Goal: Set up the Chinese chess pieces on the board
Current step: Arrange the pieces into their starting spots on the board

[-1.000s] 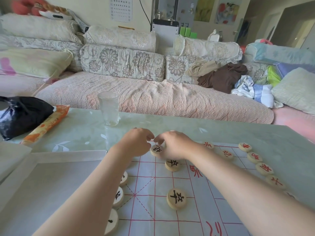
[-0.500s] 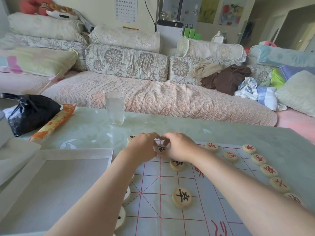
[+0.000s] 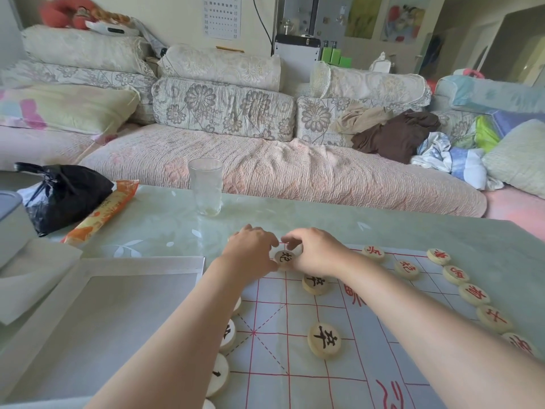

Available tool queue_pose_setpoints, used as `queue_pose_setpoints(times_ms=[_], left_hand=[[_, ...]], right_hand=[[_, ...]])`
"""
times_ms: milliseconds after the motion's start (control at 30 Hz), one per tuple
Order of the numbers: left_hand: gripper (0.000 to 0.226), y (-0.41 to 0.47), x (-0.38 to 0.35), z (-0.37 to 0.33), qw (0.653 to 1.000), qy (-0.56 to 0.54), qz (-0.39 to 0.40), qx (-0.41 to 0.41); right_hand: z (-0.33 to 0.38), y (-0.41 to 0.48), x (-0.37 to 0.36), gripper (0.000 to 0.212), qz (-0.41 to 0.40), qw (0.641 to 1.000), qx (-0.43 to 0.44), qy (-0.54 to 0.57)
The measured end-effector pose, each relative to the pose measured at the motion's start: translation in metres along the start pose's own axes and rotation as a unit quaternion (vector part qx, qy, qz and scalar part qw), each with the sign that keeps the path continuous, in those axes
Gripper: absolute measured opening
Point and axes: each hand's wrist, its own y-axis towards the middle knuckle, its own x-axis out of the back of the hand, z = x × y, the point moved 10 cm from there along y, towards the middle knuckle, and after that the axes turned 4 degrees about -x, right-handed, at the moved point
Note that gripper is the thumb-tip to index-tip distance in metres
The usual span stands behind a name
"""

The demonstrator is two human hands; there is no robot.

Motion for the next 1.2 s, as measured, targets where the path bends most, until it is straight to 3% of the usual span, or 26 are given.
queue_pose_setpoints(times_ms=[733, 933, 1200], left_hand=[[0.051, -0.004, 0.002, -0.006, 1.000, 0.000, 0.021, -0.003], [0.039, -0.044, 0.034, -0.035, 1.000, -0.007, -0.002, -0.025], [0.028, -0.137, 0.070, -0.073, 0.998, -0.053, 0.012, -0.031]], right_hand=[[0.004, -0.022, 0.011, 0.057, -0.019, 1.000, 0.005, 0.018], [0.019, -0.072, 0.028, 0.036, 0.000, 0.998, 0.014, 0.056], [0.049, -0.177, 0.029, 0.028, 0.041, 0.997, 0.043, 0.039]])
